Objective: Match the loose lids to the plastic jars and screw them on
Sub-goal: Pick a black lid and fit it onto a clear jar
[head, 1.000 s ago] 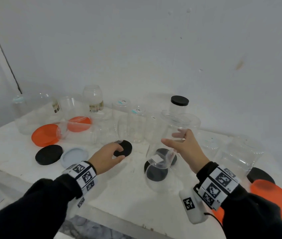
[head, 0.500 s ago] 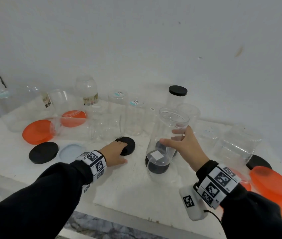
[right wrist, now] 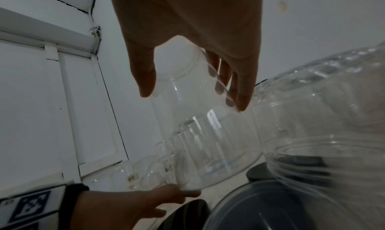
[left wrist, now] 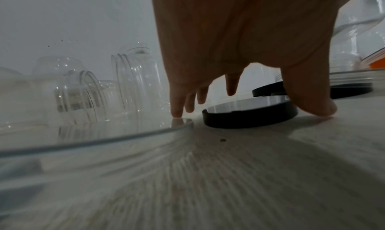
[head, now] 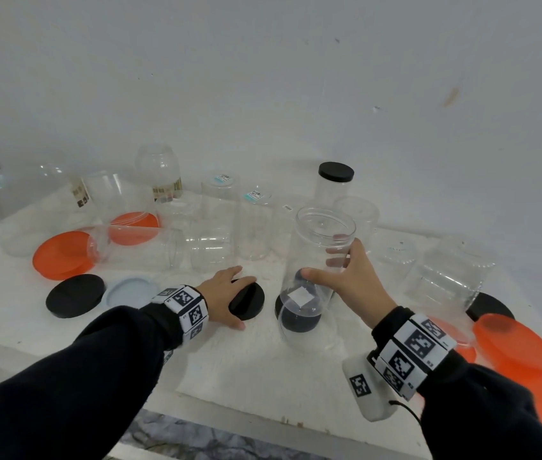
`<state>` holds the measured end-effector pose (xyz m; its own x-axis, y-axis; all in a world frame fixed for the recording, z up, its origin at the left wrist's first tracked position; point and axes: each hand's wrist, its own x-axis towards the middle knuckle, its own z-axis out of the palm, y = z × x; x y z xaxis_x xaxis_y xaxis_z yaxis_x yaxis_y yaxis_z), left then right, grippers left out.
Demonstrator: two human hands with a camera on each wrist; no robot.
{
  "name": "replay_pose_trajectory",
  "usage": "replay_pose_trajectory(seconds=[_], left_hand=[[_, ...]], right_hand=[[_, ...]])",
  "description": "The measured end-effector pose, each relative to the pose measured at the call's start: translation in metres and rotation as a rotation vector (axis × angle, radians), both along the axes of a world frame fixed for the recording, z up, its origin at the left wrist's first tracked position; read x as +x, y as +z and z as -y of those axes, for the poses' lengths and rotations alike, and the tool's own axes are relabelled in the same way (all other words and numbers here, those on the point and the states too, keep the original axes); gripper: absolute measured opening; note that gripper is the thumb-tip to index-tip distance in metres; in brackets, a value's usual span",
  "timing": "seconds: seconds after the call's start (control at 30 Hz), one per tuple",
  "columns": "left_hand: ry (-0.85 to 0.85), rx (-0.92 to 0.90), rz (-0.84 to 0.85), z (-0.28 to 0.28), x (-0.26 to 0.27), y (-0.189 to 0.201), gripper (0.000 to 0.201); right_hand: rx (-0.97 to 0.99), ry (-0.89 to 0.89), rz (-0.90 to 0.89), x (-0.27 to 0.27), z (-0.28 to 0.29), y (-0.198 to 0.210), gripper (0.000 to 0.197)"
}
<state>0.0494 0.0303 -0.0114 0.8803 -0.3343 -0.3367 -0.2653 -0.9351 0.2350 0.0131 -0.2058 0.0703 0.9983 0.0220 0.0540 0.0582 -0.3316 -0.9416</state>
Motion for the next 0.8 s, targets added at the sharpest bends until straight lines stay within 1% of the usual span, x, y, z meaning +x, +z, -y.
replay_pose_trajectory(seconds=[0.07,0.2,0.3,0.47,0.5,0.6,0.63,0.73,0.8], left_hand=[[0.015,-0.008,-0.030,0.001,0.003,-0.002,0.095],[0.046,-0.071,-0.006,0.000,0.005,-0.002,0.082],[0.072,-0.138,-0.022,-0.005,-0.003,0.003,0.078],[0.154,-0.420,0.069,-0.031,-0.035,0.025,0.094],[0.191,-0.474,0.091,-0.038,-0.042,0.028,0.092],[0.333,-0.644,0.163,-0.056,-0.060,0.033,0.074],[0.378,-0.698,0.183,-0.061,-0.066,0.034,0.071],[0.504,-0.853,0.216,-0.075,-0.083,0.038,0.074],[0.524,-0.927,0.241,-0.079,-0.090,0.041,0.073]], right_hand=[[-0.001,0.007,0.014,-0.001,0.000,-0.001,0.066],[-0.007,0.025,0.019,-0.003,0.001,-0.002,0.072],[-0.006,0.045,0.013,-0.003,-0.002,-0.002,0.074],[-0.002,0.099,0.009,-0.002,-0.014,-0.001,0.077],[0.006,0.111,0.007,-0.002,-0.018,-0.002,0.077],[0.023,0.146,-0.015,0.000,-0.035,-0.009,0.078],[0.028,0.165,-0.022,-0.001,-0.041,-0.012,0.078],[0.047,0.235,-0.061,-0.001,-0.060,-0.023,0.079],[0.022,0.261,-0.080,0.001,-0.067,-0.033,0.081]])
